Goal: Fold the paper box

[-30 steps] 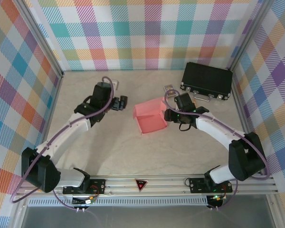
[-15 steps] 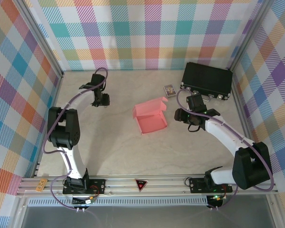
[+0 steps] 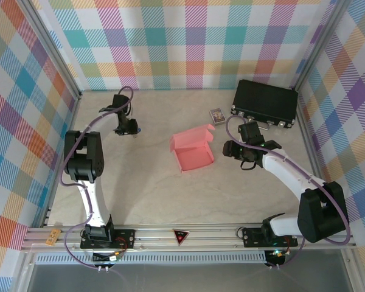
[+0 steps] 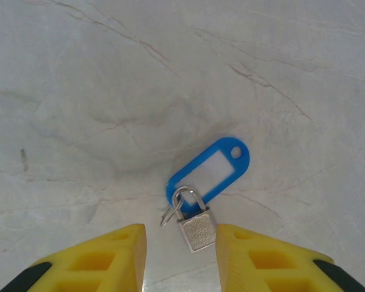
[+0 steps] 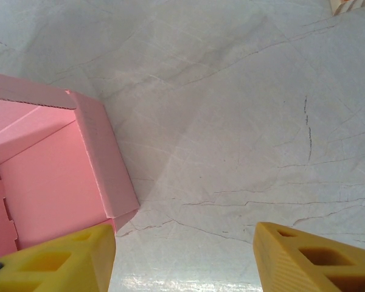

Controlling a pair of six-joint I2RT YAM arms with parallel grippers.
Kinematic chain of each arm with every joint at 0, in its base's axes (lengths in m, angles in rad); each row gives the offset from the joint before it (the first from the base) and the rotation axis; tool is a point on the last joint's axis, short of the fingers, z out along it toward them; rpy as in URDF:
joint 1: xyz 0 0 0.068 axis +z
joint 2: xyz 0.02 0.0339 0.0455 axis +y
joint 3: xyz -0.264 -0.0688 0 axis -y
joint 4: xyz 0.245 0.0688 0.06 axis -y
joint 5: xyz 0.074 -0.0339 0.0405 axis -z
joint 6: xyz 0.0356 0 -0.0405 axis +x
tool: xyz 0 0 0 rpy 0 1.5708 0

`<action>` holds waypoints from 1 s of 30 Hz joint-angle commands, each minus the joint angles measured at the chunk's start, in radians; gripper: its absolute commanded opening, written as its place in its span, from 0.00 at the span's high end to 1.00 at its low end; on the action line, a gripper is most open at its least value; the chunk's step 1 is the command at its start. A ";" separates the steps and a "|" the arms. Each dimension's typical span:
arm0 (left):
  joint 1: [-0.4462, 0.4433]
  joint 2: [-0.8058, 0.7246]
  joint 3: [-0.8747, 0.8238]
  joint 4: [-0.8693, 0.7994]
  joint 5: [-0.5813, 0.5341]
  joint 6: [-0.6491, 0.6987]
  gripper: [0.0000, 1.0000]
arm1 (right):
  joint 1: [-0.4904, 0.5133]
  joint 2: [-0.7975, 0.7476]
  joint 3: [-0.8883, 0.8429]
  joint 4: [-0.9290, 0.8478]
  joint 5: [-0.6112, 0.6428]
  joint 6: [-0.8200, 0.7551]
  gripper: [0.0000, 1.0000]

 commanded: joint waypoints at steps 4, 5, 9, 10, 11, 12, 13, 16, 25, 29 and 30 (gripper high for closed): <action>0.010 0.041 0.054 -0.024 0.008 0.024 0.67 | -0.006 0.010 -0.007 -0.013 -0.017 0.012 0.38; 0.009 0.045 0.058 -0.028 0.000 0.024 0.67 | -0.006 0.010 -0.006 -0.013 -0.018 0.011 0.38; 0.010 0.064 0.069 -0.035 -0.008 0.029 0.72 | -0.006 0.011 -0.005 -0.015 -0.018 0.008 0.38; 0.011 0.068 0.071 -0.034 -0.009 0.027 0.72 | -0.006 0.011 -0.004 -0.017 -0.017 0.009 0.38; 0.011 0.071 0.072 -0.036 -0.010 0.027 0.73 | -0.006 0.013 -0.005 -0.017 -0.018 0.009 0.38; 0.011 0.078 0.077 -0.041 -0.012 0.027 0.73 | -0.007 0.013 -0.005 -0.016 -0.019 0.008 0.38; 0.011 0.086 0.084 -0.049 -0.016 0.025 0.73 | -0.006 0.014 -0.006 -0.018 -0.020 0.009 0.38; 0.011 0.101 0.097 -0.065 -0.033 0.026 0.76 | -0.006 0.014 -0.007 -0.018 -0.021 0.008 0.38; 0.011 0.067 0.092 -0.082 -0.056 0.028 1.00 | -0.006 0.018 -0.007 -0.019 -0.027 0.010 0.38; 0.009 -0.054 0.036 -0.084 -0.076 0.014 1.00 | -0.006 0.014 -0.007 -0.022 -0.026 0.010 0.38; 0.009 -0.101 0.013 -0.085 -0.080 0.003 1.00 | -0.006 0.013 -0.007 -0.023 -0.025 0.010 0.38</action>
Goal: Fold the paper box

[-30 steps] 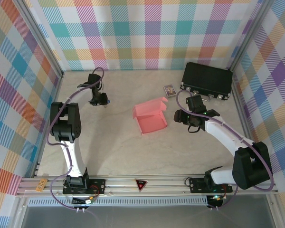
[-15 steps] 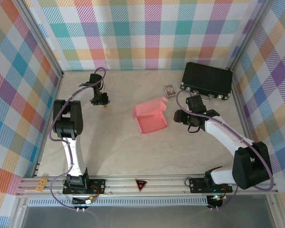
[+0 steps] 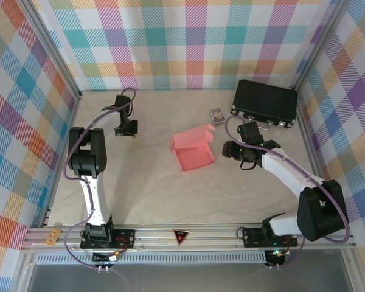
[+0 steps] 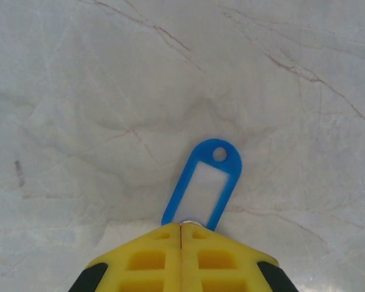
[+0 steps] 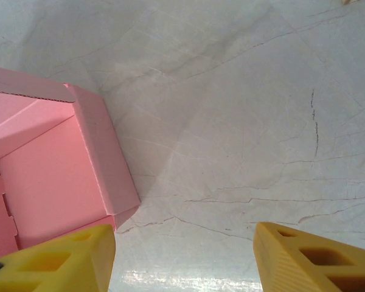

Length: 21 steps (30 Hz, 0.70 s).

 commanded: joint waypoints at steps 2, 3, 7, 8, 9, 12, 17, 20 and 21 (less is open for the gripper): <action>-0.002 -0.246 -0.078 -0.038 -0.012 -0.034 1.00 | -0.007 -0.007 -0.009 -0.021 -0.006 0.011 0.38; -0.013 -0.299 -0.105 -0.037 -0.003 -0.044 1.00 | -0.006 -0.010 -0.008 -0.021 -0.005 0.010 0.38; -0.092 -0.518 -0.200 -0.043 0.046 -0.067 1.00 | -0.008 -0.015 -0.011 -0.024 0.004 0.006 0.38; -0.120 -0.560 -0.212 -0.052 0.042 -0.072 1.00 | -0.008 -0.015 -0.011 -0.026 0.005 0.006 0.38; -0.155 -0.603 -0.223 -0.060 0.043 -0.076 1.00 | -0.009 -0.016 -0.011 -0.028 0.005 0.003 0.38; -0.271 -0.706 -0.235 -0.080 0.058 -0.075 1.00 | -0.010 -0.016 -0.014 -0.030 0.003 0.006 0.38; -0.487 -0.765 -0.218 -0.088 0.077 -0.073 1.00 | -0.011 -0.016 -0.025 -0.024 -0.002 0.009 0.38; -0.575 -0.732 -0.187 -0.090 0.107 -0.088 1.00 | -0.011 -0.012 -0.025 -0.024 -0.007 0.009 0.38; -0.601 -0.715 -0.179 -0.090 0.123 -0.096 1.00 | -0.011 -0.011 -0.027 -0.024 -0.008 0.010 0.38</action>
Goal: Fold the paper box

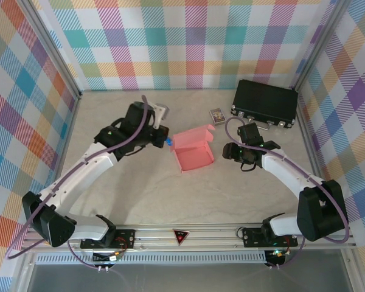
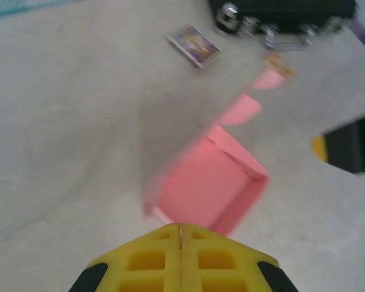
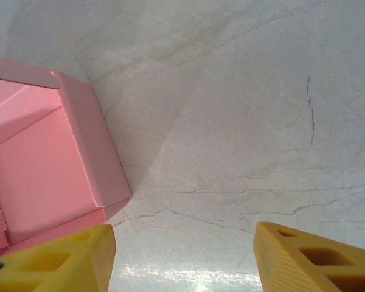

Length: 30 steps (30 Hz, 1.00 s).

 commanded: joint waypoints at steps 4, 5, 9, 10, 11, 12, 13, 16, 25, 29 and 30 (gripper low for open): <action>-0.092 0.117 0.013 0.028 0.108 -0.081 1.00 | -0.009 -0.012 -0.019 -0.004 -0.009 0.015 0.38; -0.097 0.136 0.008 0.041 0.118 -0.089 1.00 | -0.009 -0.011 -0.020 -0.004 -0.011 0.016 0.38; -0.118 0.216 0.000 0.106 0.115 -0.111 1.00 | -0.009 -0.009 -0.025 0.000 -0.017 0.017 0.38; -0.118 0.241 0.003 0.121 0.117 -0.109 1.00 | -0.009 -0.008 -0.028 0.002 -0.016 0.019 0.38; -0.118 0.266 0.013 0.125 0.119 -0.104 1.00 | -0.009 -0.007 -0.029 0.004 -0.018 0.020 0.38; -0.120 0.295 0.026 0.129 0.112 -0.100 1.00 | -0.010 -0.005 -0.029 0.007 -0.020 0.022 0.38; -0.120 0.324 0.037 0.133 0.102 -0.098 1.00 | -0.009 -0.004 -0.029 0.007 -0.022 0.021 0.38; -0.119 0.402 0.066 0.146 0.074 -0.091 1.00 | -0.009 0.001 -0.029 0.013 -0.029 0.024 0.38; -0.122 0.550 0.148 0.160 -0.027 -0.084 0.98 | -0.009 0.017 -0.032 0.023 -0.043 0.023 0.38; -0.126 0.559 0.167 0.133 -0.037 -0.075 0.70 | -0.009 0.031 -0.025 0.030 -0.048 0.008 0.38; -0.128 0.547 0.157 0.139 -0.035 -0.073 0.64 | -0.009 0.036 -0.019 0.028 -0.046 0.001 0.38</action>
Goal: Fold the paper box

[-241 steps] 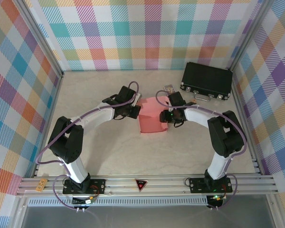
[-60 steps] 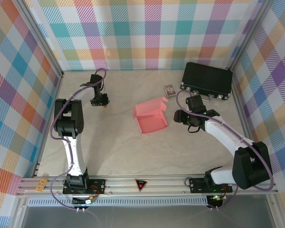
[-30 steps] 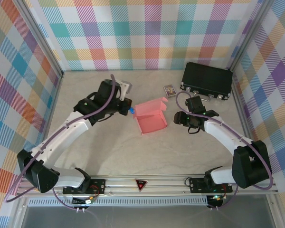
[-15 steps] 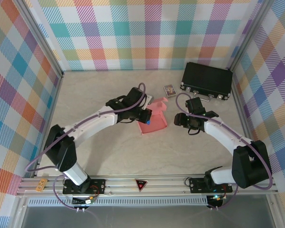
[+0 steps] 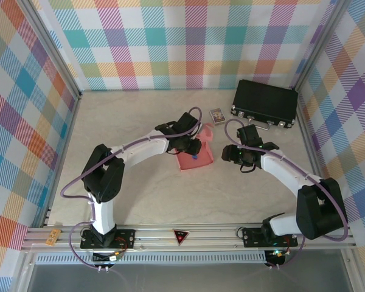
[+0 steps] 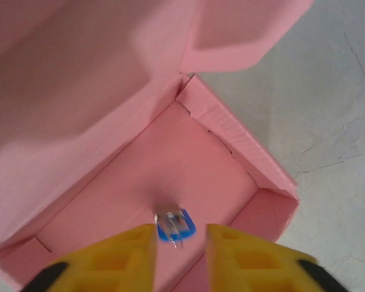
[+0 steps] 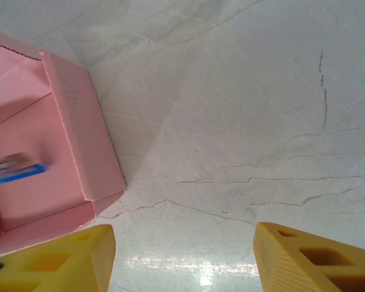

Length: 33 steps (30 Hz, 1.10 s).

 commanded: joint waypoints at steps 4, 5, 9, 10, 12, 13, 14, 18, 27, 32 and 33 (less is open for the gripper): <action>-0.016 -0.089 -0.026 0.014 -0.006 0.008 0.54 | -0.004 0.040 0.031 0.019 -0.024 -0.062 0.38; -0.018 -0.113 -0.035 0.014 -0.005 0.005 0.53 | -0.005 0.046 0.040 0.021 -0.027 -0.080 0.38; -0.019 -0.240 -0.107 0.020 -0.033 -0.010 0.51 | -0.007 0.077 0.087 0.035 -0.067 -0.213 0.39; -0.019 -0.277 -0.128 0.023 -0.055 -0.015 0.51 | -0.007 0.085 0.098 0.043 -0.074 -0.251 0.40; -0.018 -0.345 -0.173 0.029 -0.097 -0.030 0.50 | -0.013 0.101 0.118 0.061 -0.102 -0.334 0.41; -0.017 -0.378 -0.196 0.031 -0.126 -0.038 0.50 | -0.016 0.109 0.128 0.070 -0.110 -0.368 0.42; -0.016 -0.405 -0.215 0.032 -0.151 -0.043 0.49 | -0.020 0.117 0.137 0.080 -0.121 -0.411 0.42; 0.020 -0.462 -0.268 -0.011 -0.222 -0.079 0.49 | -0.032 0.133 0.145 0.156 -0.207 -0.602 0.43; 0.093 -0.490 -0.342 -0.007 -0.197 -0.102 0.43 | -0.039 0.191 0.188 0.244 -0.286 -0.803 0.42; 0.099 -0.442 -0.343 0.012 -0.158 -0.080 0.42 | -0.039 0.245 0.234 0.249 -0.343 -0.831 0.44; 0.100 -0.429 -0.343 0.020 -0.160 -0.077 0.42 | -0.039 0.253 0.242 0.253 -0.338 -0.828 0.44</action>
